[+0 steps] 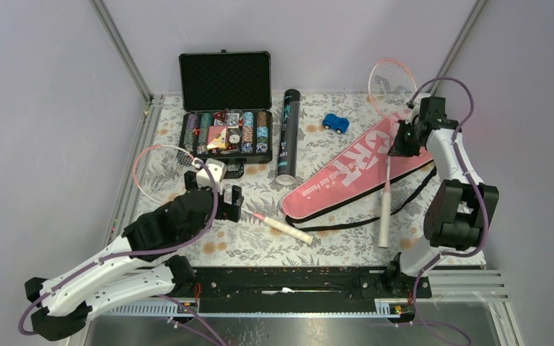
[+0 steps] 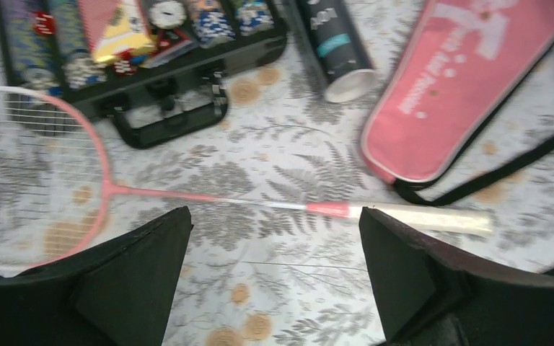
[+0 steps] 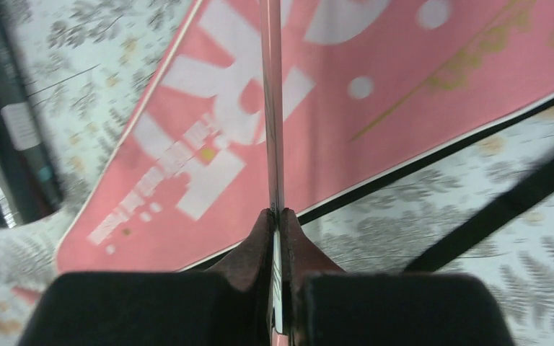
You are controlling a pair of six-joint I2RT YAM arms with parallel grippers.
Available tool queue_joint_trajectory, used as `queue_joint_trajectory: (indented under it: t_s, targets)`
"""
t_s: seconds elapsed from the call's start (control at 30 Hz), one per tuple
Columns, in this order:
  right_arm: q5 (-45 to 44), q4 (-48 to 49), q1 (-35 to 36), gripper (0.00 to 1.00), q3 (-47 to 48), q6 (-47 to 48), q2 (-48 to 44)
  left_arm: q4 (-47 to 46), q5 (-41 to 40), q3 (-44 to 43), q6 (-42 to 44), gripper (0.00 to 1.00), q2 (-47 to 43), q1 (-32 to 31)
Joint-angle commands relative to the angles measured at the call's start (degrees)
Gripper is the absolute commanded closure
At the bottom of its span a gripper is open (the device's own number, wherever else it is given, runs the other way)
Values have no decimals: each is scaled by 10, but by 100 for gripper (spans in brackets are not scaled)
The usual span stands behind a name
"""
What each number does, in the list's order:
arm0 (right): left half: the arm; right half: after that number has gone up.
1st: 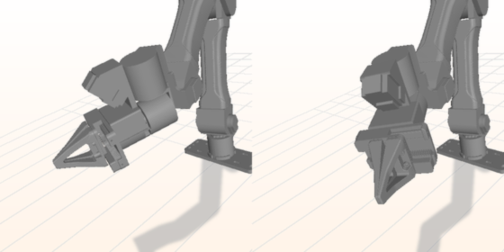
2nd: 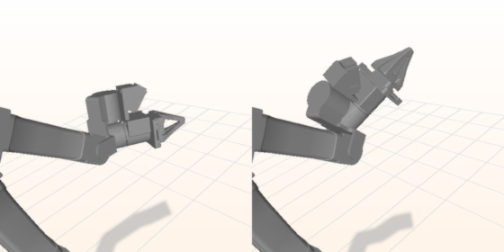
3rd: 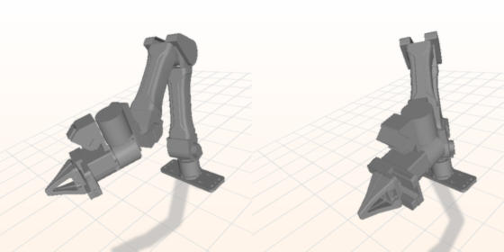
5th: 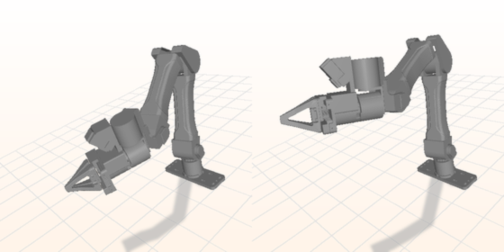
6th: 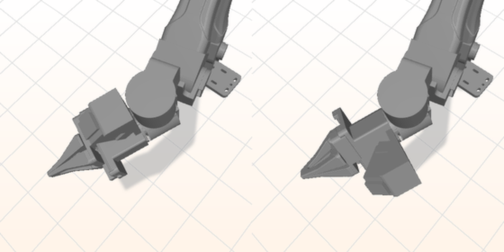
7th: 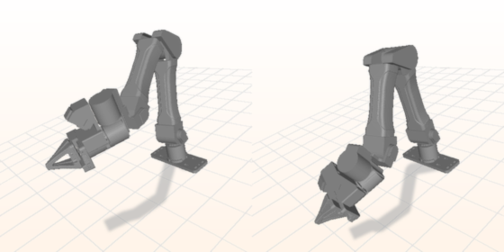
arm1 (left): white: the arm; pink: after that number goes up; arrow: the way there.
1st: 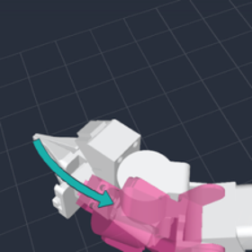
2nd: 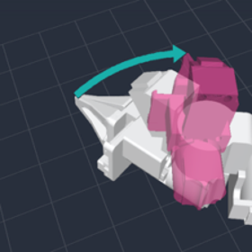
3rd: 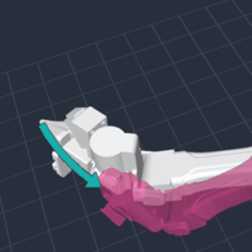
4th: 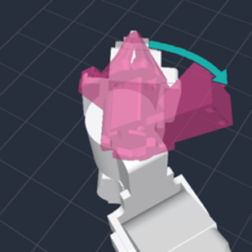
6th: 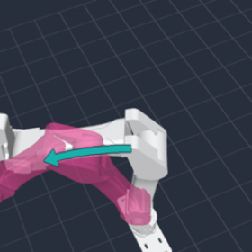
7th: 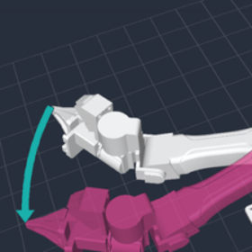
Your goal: Pack up the badminton gear
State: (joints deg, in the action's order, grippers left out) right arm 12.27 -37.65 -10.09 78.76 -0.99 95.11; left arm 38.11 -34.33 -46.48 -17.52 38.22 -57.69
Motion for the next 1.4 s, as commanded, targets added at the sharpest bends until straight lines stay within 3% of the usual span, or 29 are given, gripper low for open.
queue_joint_trajectory:
  t_s: [0.0, 0.3, 0.53, 0.83, 1.23, 1.3, 1.37]
  targets:
    - [91, 59, 22, 100, -58, -129, -60, -25, 115, -17, -66, 5, -15, -1]
    - [130, 229, 66, 100, -217, -316, -195, -74, 248, -48, -122, 7, 83, -1]
    - [89, 286, 137, 100, -293, -427, -298, -218, 390, -46, -170, 6, 186, -14]
    - [62, 324, 187, 100, -344, -512, -365, -257, 391, -129, -169, 5, 329, -58]
    - [61, 331, 199, 100, -381, -522, -429, -260, 415, -188, -160, 9, 451, -76]
    - [66, 334, 199, 100, -388, -522, -441, -270, 420, -183, -161, 13, 454, -76]
    - [70, 335, 199, 100, -396, -524, -454, -267, 420, -183, -161, 24, 454, -76]
